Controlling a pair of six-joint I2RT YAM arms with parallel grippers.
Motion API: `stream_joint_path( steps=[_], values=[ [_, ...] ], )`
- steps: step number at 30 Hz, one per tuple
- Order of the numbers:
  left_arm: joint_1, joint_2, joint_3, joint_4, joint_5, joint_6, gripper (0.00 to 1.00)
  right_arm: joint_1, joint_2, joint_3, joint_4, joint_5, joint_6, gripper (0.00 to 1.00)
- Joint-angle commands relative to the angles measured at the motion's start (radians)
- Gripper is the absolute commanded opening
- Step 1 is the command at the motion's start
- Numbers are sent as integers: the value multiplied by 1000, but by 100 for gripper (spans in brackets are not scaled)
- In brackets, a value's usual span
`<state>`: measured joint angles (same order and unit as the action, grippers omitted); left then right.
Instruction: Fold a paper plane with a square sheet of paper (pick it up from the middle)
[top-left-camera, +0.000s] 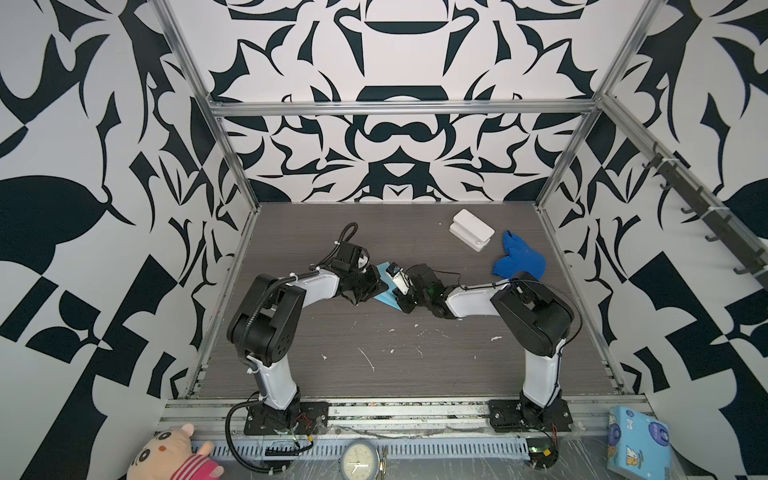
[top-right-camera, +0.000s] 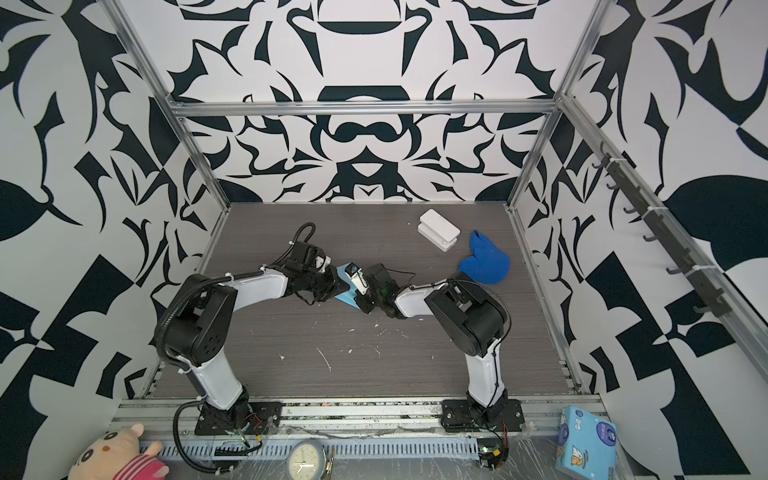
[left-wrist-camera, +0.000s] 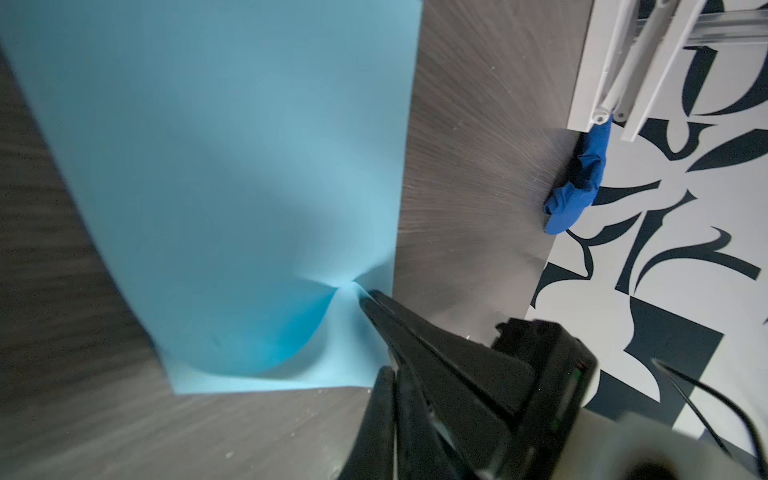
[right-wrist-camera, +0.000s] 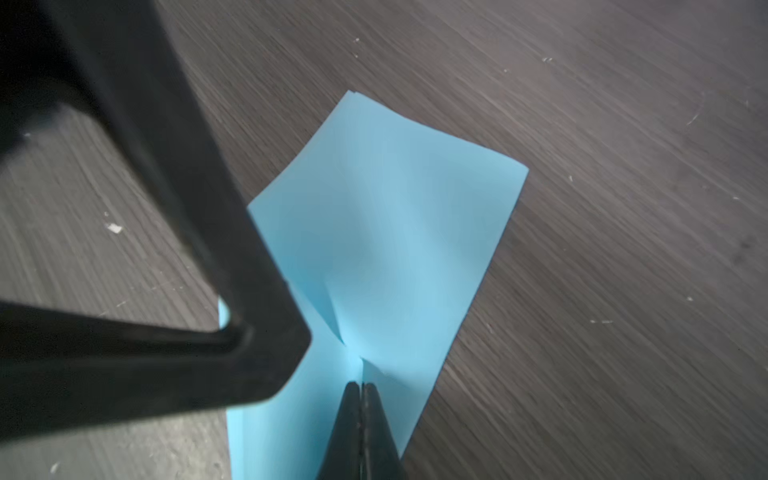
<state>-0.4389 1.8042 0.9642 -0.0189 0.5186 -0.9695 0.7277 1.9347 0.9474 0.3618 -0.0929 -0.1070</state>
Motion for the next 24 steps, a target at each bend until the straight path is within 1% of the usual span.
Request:
stream_joint_path(
  steps=[1, 9, 24],
  values=[
    [-5, 29, 5, 19, 13, -6, 7, -2, 9, 28, -15, -9, 10, 0],
    [-8, 55, -11, 6, 0, 10, 7, -2, 13, 31, -19, -8, 12, 0],
    [-8, 59, -31, -20, -29, 20, 7, -2, 16, 32, -27, -7, 15, 0]
  ],
)
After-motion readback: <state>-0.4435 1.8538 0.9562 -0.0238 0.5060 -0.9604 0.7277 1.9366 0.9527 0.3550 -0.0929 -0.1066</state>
